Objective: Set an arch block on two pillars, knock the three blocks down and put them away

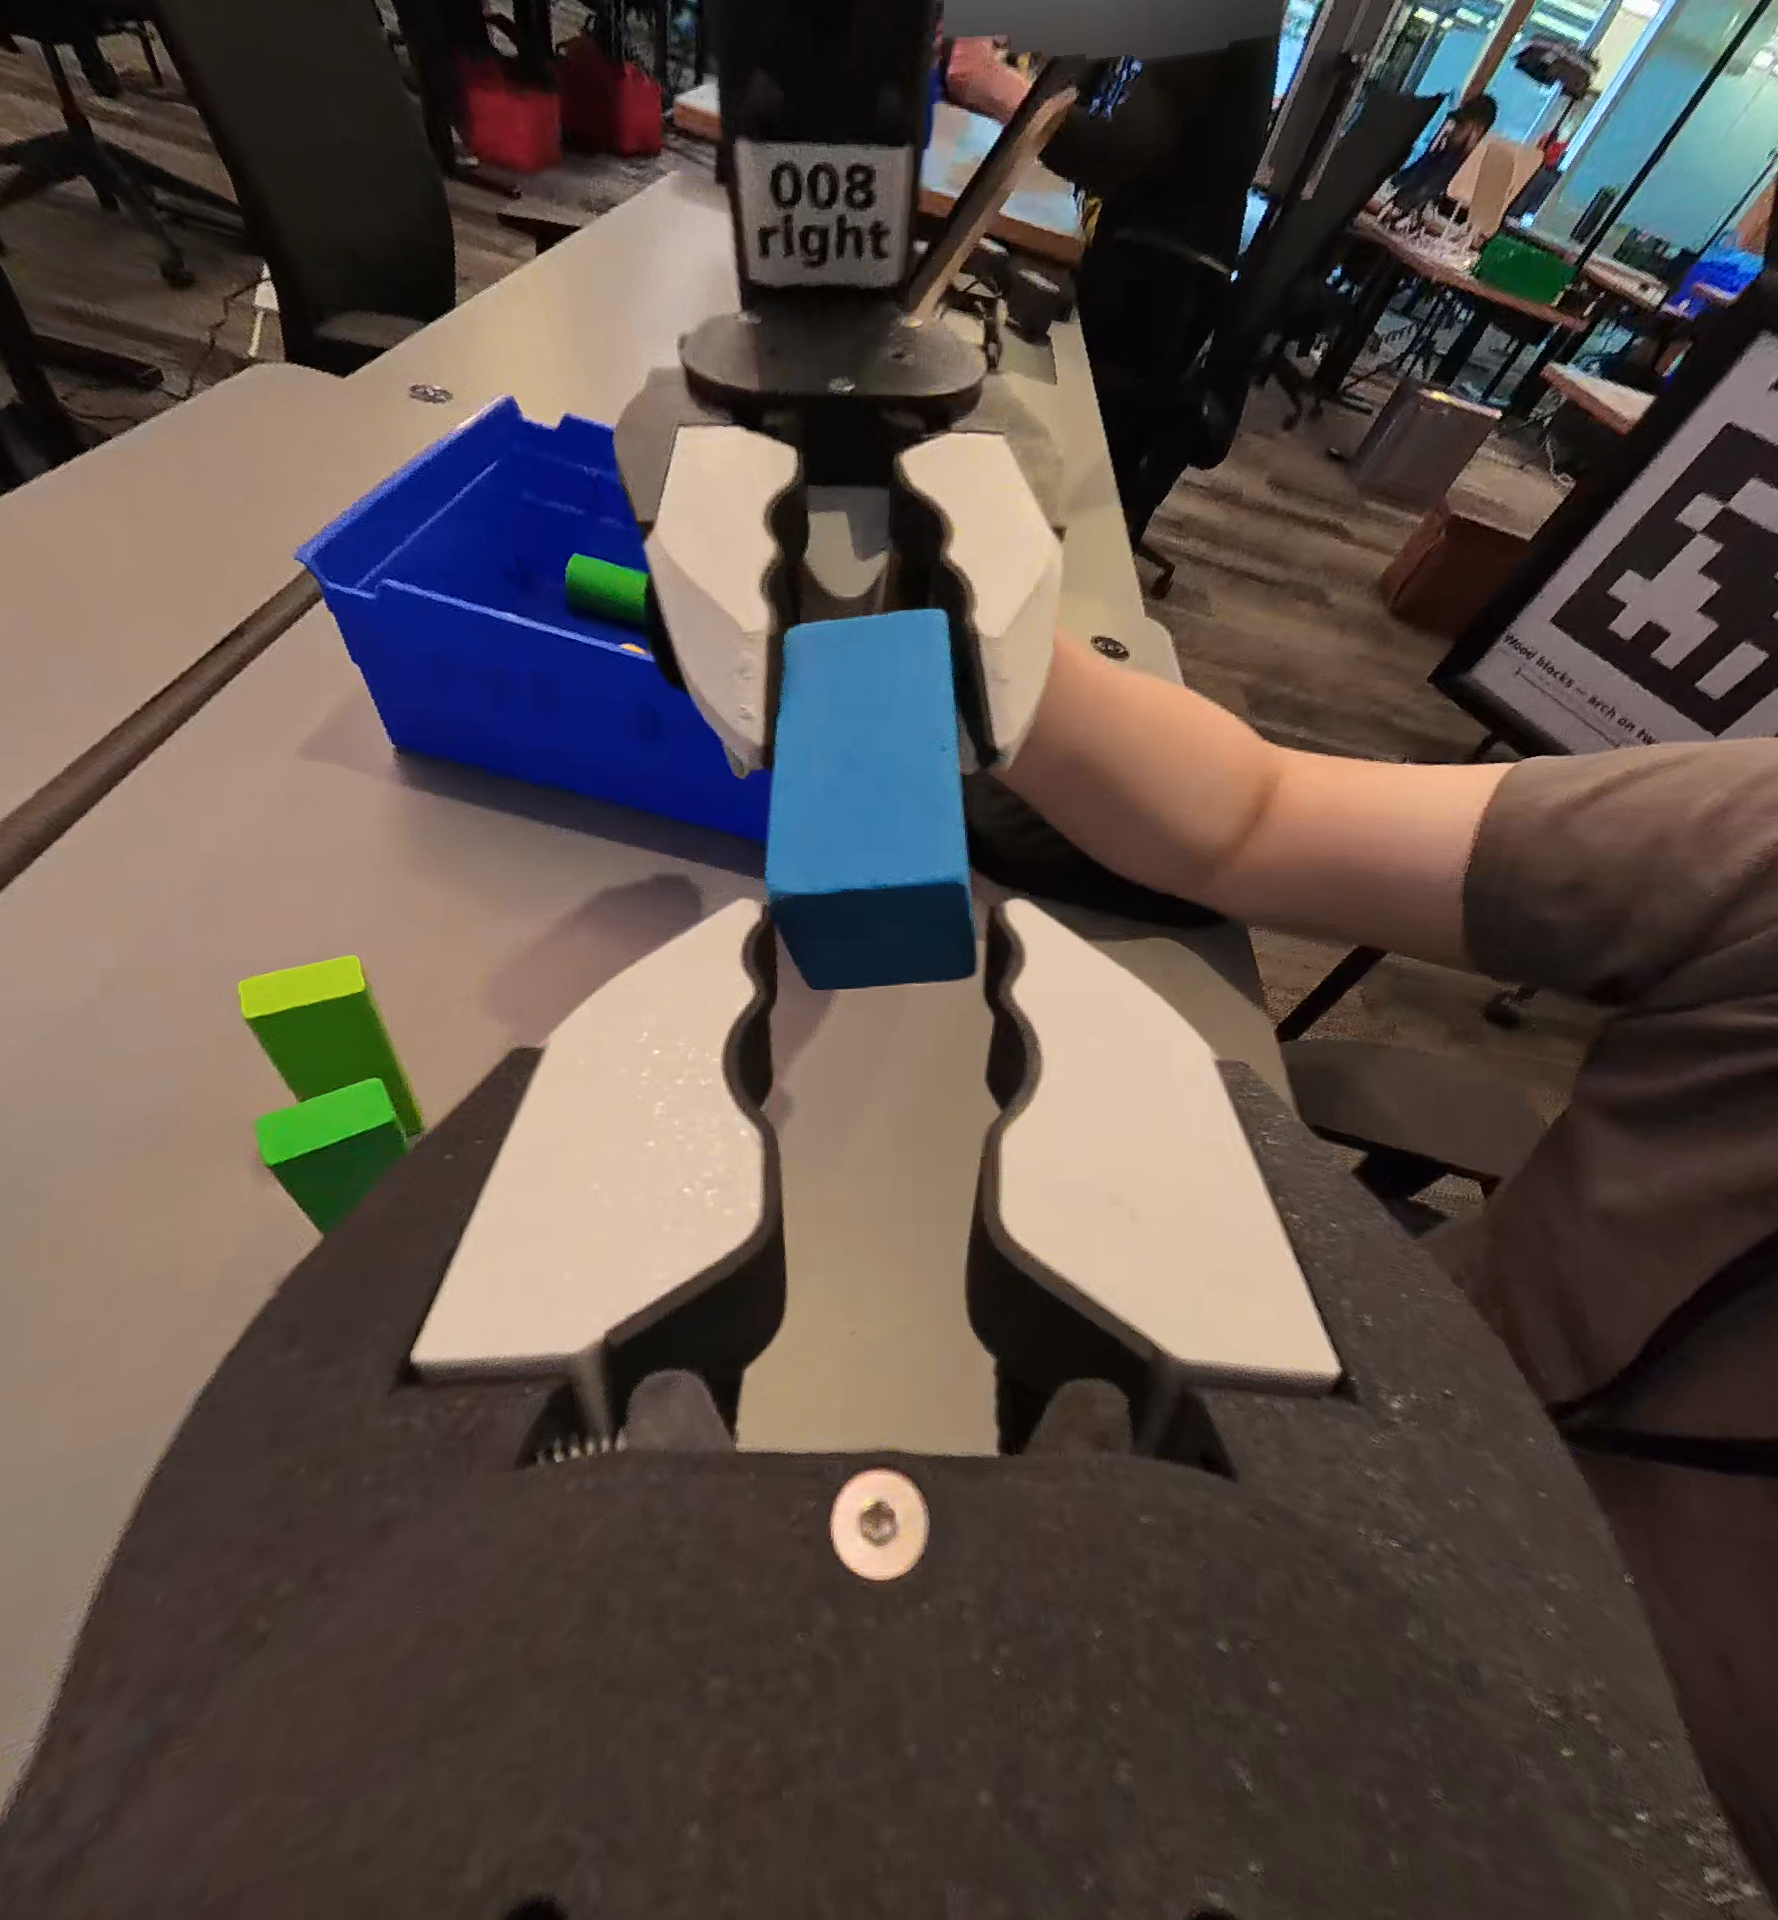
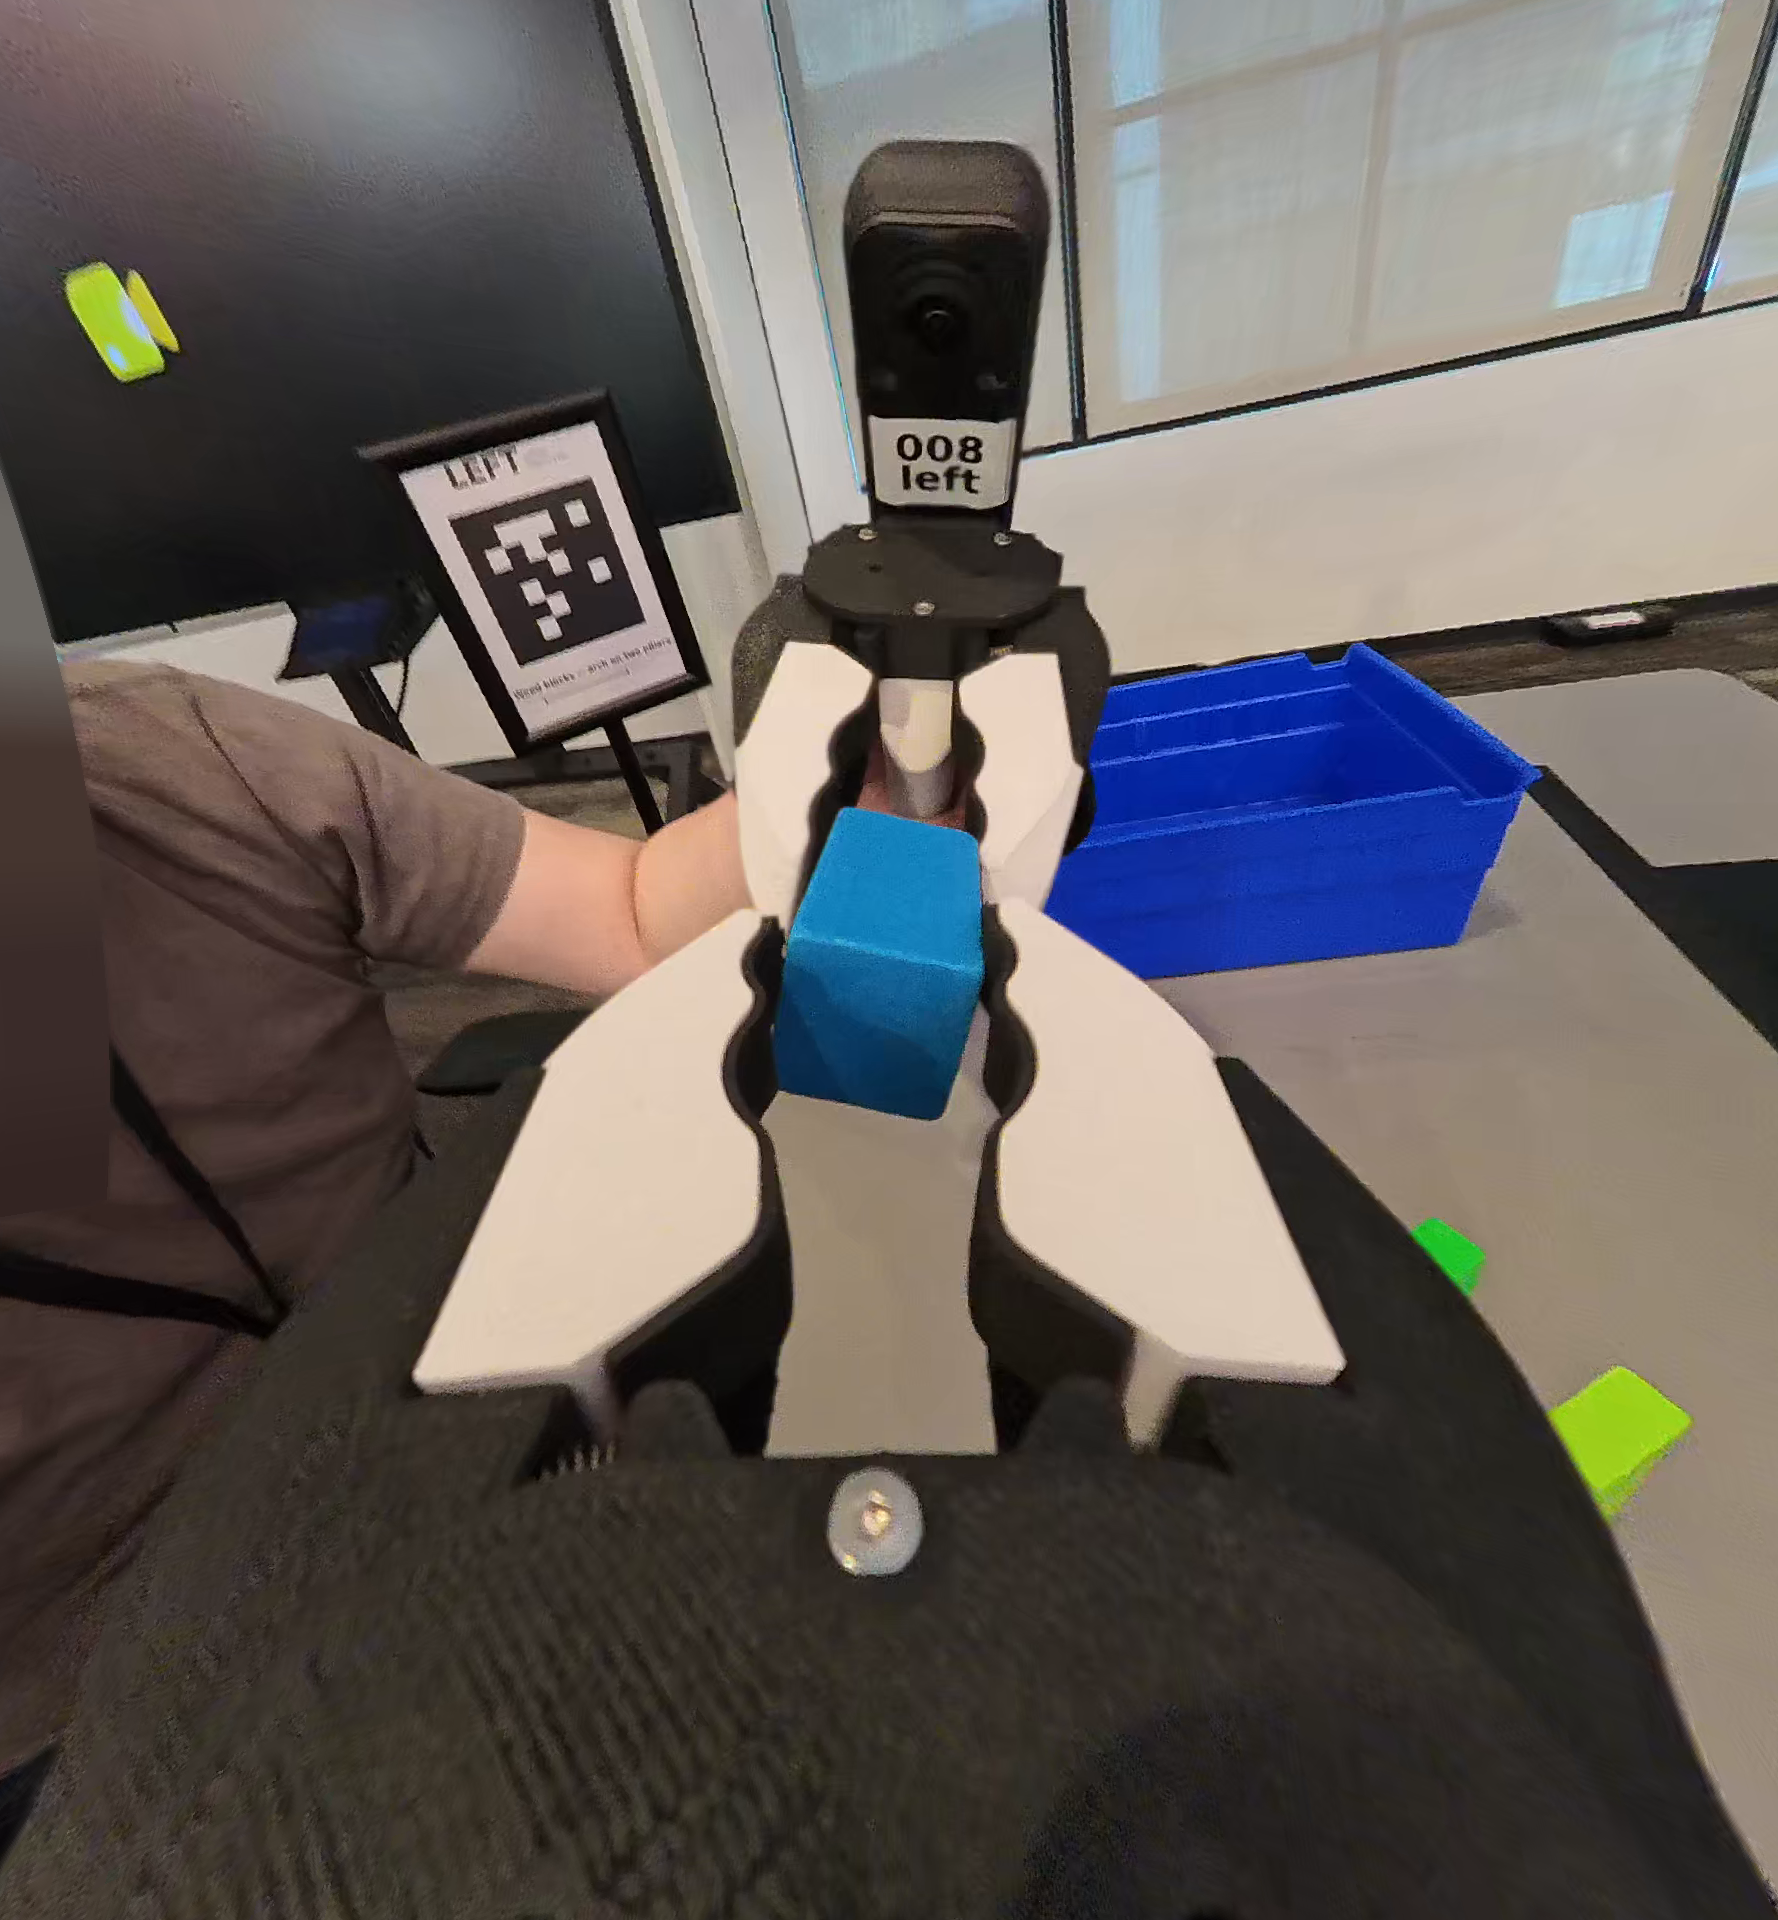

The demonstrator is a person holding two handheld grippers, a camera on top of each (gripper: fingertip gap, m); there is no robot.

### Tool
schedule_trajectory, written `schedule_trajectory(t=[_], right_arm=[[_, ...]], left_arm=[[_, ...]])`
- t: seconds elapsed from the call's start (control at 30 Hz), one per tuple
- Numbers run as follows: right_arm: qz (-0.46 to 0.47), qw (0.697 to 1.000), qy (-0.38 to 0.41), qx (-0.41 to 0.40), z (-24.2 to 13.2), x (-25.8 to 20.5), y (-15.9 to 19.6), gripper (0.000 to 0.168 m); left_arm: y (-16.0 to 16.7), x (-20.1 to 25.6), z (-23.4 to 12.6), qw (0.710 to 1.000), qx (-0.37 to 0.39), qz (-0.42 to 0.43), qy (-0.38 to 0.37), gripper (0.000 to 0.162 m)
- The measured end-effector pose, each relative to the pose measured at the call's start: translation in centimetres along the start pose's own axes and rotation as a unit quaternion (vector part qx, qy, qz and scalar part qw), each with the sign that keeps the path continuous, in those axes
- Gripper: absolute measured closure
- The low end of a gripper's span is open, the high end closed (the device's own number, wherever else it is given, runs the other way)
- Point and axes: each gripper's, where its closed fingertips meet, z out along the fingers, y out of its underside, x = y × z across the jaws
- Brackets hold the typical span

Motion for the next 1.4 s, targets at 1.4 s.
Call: schedule_trajectory(t=[1.4], right_arm=[[-0.154,0.944,-0.016,-0.292,-2.7,5.2,3.8,0.133]], left_arm=[[-1.4,-2.6,-4.8,0.990,0.009,0.063,-0.123,0.099]])
